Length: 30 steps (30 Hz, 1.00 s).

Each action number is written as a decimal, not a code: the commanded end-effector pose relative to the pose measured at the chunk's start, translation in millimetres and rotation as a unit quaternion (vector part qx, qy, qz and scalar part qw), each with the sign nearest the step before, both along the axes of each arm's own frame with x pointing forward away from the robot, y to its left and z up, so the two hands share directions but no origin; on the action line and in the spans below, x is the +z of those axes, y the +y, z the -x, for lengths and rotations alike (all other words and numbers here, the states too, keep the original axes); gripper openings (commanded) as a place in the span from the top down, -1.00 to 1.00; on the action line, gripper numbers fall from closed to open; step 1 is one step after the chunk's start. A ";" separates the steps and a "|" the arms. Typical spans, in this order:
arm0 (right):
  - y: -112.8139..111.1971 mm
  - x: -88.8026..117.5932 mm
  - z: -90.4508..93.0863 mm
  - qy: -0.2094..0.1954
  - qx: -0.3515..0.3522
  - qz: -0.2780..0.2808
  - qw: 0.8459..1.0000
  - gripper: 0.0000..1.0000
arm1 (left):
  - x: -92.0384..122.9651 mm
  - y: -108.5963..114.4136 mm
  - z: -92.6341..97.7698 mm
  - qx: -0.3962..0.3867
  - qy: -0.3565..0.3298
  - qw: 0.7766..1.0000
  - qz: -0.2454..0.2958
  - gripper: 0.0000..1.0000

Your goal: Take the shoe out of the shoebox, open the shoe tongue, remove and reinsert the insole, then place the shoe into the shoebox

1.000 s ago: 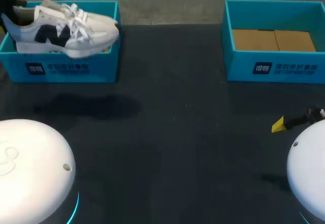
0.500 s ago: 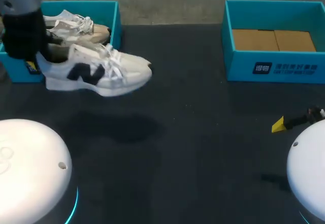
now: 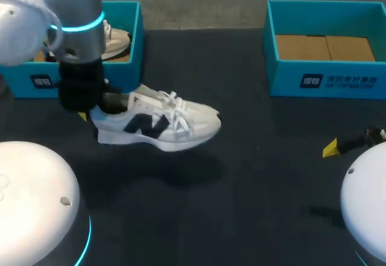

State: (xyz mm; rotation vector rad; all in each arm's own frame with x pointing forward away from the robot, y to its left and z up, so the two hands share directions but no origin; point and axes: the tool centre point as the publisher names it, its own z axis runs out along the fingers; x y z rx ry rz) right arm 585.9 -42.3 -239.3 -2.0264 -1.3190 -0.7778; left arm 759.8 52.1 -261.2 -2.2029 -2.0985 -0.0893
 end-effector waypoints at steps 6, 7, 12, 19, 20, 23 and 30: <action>1.1 0.9 2.2 0.000 -0.001 0.002 1.000 -1.00 | -31.0 -43.3 24.0 0.017 -0.006 1.000 -0.015 1.00; 1.1 0.9 2.2 0.000 -0.001 0.002 1.000 -1.00 | -31.0 -43.3 24.0 0.017 -0.006 1.000 -0.015 1.00; 1.1 0.9 2.2 0.000 -0.001 0.002 1.000 -1.00 | -31.0 -43.3 24.0 0.017 -0.006 1.000 -0.015 1.00; 1.1 0.9 2.2 0.000 -0.001 0.002 1.000 -1.00 | -31.0 -43.3 24.0 0.017 -0.006 1.000 -0.015 1.00; 1.1 0.9 2.2 0.000 -0.001 0.002 1.000 -1.00 | -31.0 -43.3 24.0 0.017 -0.006 1.000 -0.015 1.00; 1.1 0.9 2.2 0.000 -0.001 0.002 1.000 -1.00 | -31.0 -43.3 24.0 0.017 -0.006 1.000 -0.015 1.00; 1.1 0.9 2.2 0.000 -0.001 0.002 1.000 -1.00 | -52.9 -67.9 33.3 0.007 0.016 1.000 -0.010 1.00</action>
